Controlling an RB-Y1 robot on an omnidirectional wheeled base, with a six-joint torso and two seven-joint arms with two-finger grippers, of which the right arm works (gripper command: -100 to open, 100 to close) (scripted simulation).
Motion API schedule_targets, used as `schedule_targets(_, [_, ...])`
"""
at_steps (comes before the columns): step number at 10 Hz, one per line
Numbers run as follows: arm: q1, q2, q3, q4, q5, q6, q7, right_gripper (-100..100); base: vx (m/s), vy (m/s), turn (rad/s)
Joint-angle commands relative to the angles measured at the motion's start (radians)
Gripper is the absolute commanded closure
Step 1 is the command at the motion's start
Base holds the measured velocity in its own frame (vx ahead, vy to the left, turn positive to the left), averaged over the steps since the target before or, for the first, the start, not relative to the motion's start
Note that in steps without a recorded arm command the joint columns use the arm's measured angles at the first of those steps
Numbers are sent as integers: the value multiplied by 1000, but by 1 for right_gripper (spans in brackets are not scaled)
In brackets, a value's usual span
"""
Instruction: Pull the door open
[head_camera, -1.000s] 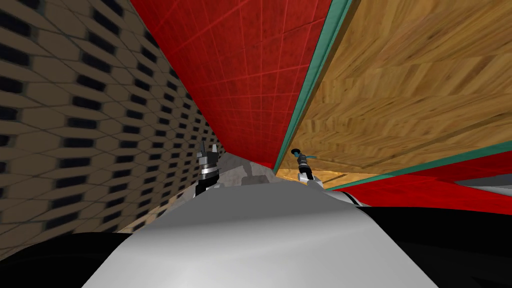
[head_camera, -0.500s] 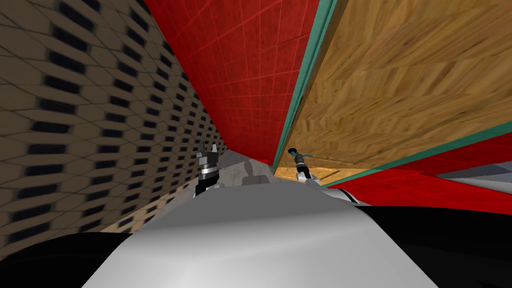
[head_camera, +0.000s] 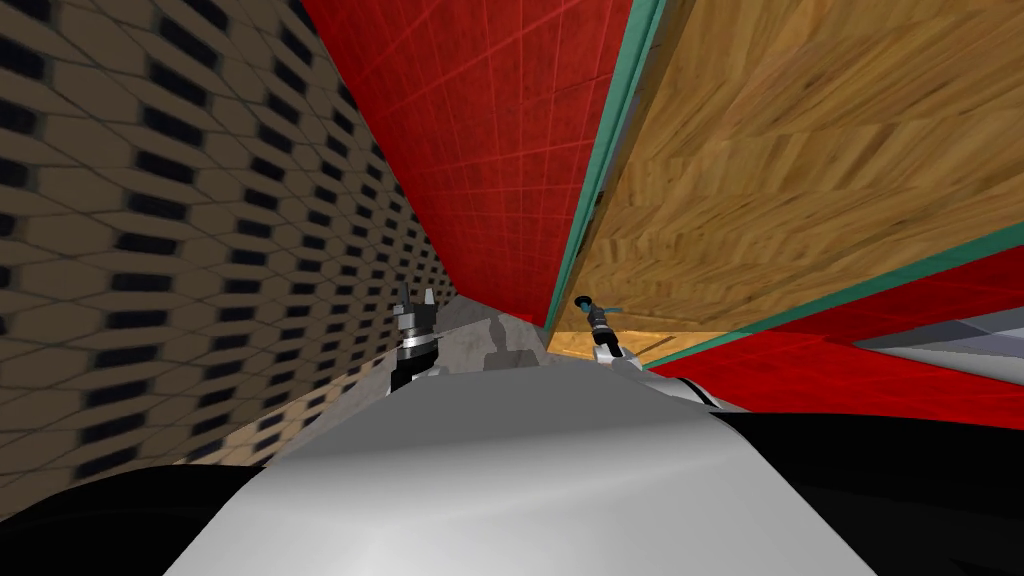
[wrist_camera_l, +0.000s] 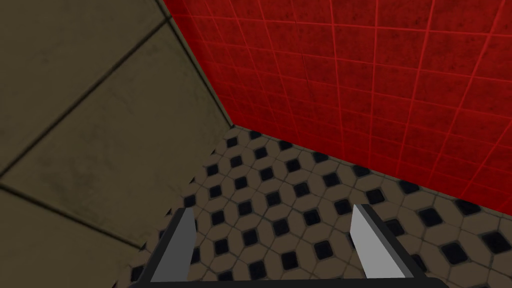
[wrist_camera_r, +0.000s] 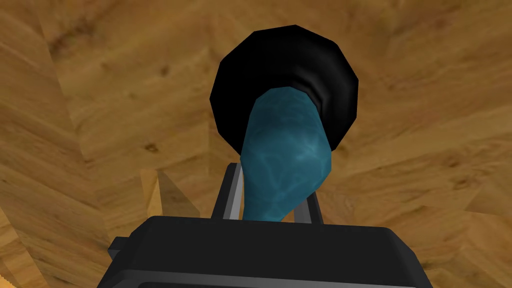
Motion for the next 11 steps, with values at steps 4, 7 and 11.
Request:
schedule_targets(4, [21,-18,58,-21,33,-22,-56,100,-254,-67,109])
schedule_targets(7, [23,-25,74,-19,42,-28,-73,100,-211,-56,76])
schedule_targets(11, [56,-56,126,-40,68,-70,-132,100,-218,-57,100])
